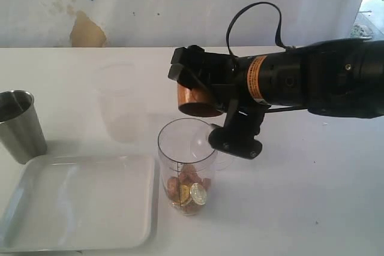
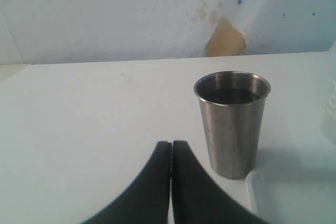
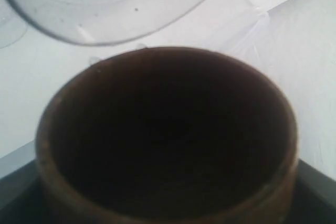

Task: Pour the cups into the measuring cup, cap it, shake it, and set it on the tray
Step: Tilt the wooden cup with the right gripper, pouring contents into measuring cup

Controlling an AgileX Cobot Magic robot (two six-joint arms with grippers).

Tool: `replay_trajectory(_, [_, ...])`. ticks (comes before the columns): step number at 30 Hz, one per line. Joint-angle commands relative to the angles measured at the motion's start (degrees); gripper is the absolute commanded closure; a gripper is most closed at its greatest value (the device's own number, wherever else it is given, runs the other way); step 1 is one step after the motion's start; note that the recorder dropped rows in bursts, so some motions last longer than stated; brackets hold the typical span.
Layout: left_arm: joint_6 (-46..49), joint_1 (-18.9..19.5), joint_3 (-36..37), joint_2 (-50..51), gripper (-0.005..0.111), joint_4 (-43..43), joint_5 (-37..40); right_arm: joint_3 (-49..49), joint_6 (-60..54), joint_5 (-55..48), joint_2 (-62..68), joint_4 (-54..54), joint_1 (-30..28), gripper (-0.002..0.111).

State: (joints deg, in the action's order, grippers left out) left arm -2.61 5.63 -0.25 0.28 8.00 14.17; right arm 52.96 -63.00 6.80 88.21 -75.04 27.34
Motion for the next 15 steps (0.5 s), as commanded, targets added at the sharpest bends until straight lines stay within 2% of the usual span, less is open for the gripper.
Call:
replay_trajectory(1, [-0.1,-0.1,0.3,-0.3,0.106,-0.2,-0.4,0.3,3.4,2.4,-0.7,0.3,0.1,0.108])
replay_trajectory(8, [-0.1,-0.1,0.3,-0.3,0.106,-0.2,-0.4,0.3,12.3,4.4,-0.7,0.4,0.1,0.108])
replay_trajectory(13, [-0.1,-0.1,0.3,-0.3,0.106,-0.2,-0.4,0.3,12.3,5.2,-0.7,0.5,0.1,0.108])
replay_trajectory(15, [-0.1,-0.1,0.3,-0.3,0.106,-0.2,-0.4,0.3,20.2,7.1,-0.7,0.5,0.1,0.108])
